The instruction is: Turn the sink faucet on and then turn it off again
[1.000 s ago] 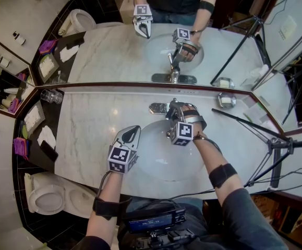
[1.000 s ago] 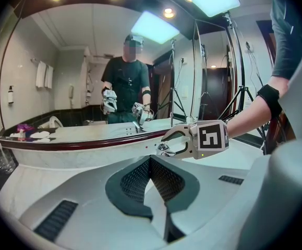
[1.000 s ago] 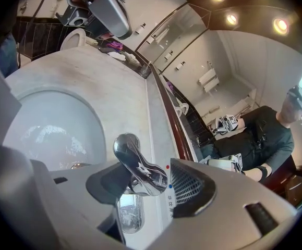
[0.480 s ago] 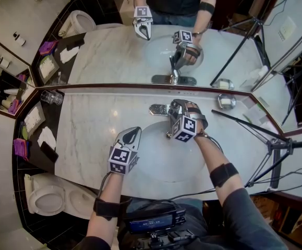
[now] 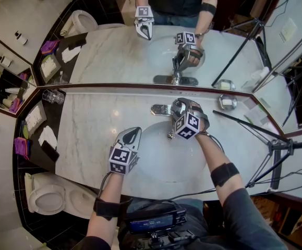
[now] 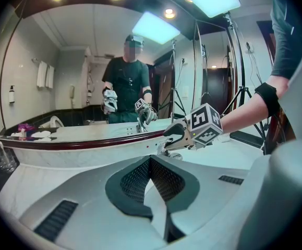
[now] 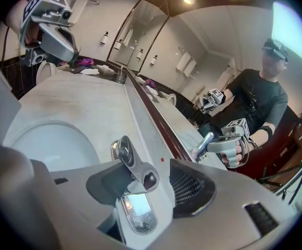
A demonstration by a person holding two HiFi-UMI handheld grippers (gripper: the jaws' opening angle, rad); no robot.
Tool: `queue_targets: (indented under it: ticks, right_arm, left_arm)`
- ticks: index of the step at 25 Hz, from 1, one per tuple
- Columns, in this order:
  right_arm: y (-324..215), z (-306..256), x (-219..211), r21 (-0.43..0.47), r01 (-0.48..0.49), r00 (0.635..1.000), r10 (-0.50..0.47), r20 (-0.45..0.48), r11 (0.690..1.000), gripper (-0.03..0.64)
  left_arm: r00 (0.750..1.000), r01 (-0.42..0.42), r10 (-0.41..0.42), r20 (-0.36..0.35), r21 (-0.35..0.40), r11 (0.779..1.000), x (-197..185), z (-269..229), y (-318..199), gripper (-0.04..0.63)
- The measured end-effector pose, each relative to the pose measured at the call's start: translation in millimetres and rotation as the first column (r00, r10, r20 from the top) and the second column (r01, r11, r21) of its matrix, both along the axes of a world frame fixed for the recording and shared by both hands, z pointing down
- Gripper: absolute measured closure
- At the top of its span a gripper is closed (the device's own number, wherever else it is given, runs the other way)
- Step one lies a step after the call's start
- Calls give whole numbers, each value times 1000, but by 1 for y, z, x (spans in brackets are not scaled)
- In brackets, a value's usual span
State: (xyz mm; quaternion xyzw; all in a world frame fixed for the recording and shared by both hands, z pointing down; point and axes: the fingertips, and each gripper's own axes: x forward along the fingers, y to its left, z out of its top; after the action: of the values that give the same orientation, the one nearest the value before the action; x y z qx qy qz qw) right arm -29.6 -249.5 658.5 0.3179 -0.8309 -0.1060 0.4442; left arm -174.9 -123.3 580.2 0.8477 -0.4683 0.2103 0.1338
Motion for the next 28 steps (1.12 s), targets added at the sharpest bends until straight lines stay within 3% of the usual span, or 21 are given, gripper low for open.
queue_targets:
  ticks: [19,23,28]
  right_arm:
    - [24,1,9,-73,-14,999,11,-42,997,354]
    - [37,-9,22,-98,-58,998,59,12,994,363]
    - [48,-34,53,-105,-180,971,194,142,978,473]
  left_arm:
    - [999,15,-15,-29,13,1000,0,-11,-4,595]
    - [999,22,-21,-41,14,1000,-1,-15,-4,595]
    - [998,23,-22,-51,20,1000,2,-19,-5,595]
